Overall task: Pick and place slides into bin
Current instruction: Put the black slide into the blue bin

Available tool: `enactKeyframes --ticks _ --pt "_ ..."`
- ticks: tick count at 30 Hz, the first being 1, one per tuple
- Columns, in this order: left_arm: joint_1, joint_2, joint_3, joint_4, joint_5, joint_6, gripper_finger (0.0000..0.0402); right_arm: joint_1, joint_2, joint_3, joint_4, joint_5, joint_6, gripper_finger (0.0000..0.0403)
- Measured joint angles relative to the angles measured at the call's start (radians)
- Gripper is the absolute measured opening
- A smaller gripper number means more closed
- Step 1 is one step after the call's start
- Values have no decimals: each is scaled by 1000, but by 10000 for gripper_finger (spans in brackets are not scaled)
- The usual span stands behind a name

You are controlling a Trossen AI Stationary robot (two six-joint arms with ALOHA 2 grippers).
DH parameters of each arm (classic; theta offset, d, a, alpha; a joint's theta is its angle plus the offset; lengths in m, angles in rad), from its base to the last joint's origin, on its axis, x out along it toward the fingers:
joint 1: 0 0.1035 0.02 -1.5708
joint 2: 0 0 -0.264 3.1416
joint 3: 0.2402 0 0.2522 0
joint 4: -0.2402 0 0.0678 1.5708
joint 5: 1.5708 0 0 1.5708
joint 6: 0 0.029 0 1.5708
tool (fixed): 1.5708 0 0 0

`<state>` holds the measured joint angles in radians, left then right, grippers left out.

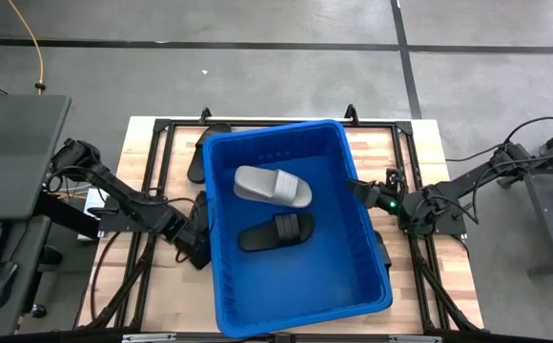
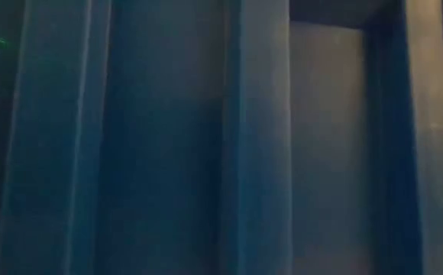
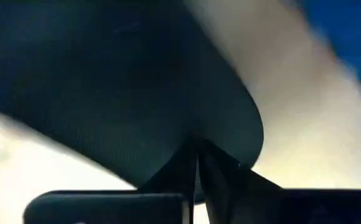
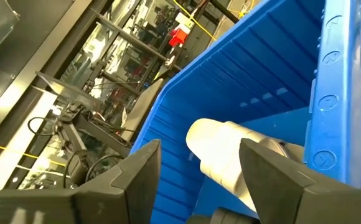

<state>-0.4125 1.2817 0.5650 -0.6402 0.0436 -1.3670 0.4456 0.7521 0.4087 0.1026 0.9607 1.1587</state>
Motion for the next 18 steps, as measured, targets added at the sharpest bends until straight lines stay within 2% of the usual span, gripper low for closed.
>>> enactKeyframes --ticks 2,4,8,12,14,18 --pt "-24 1 1 18 102 -5 4 0 0 0 1 -2 -9 207" --pt "-54 12 1 15 130 -57 1 0 0 0 1 -4 -24 206" --pt "-105 22 1 46 93 -126 2 0 1 0 1 -5 -43 206" --pt "-136 25 5 242 88 -227 2 0 1 -1 0 -9 -62 206" --pt "-155 26 4 329 49 -262 1 0 1 0 -2 -9 -64 206" --pt "-192 25 5 432 16 -341 0 0 1 -1 -1 -7 -65 206"
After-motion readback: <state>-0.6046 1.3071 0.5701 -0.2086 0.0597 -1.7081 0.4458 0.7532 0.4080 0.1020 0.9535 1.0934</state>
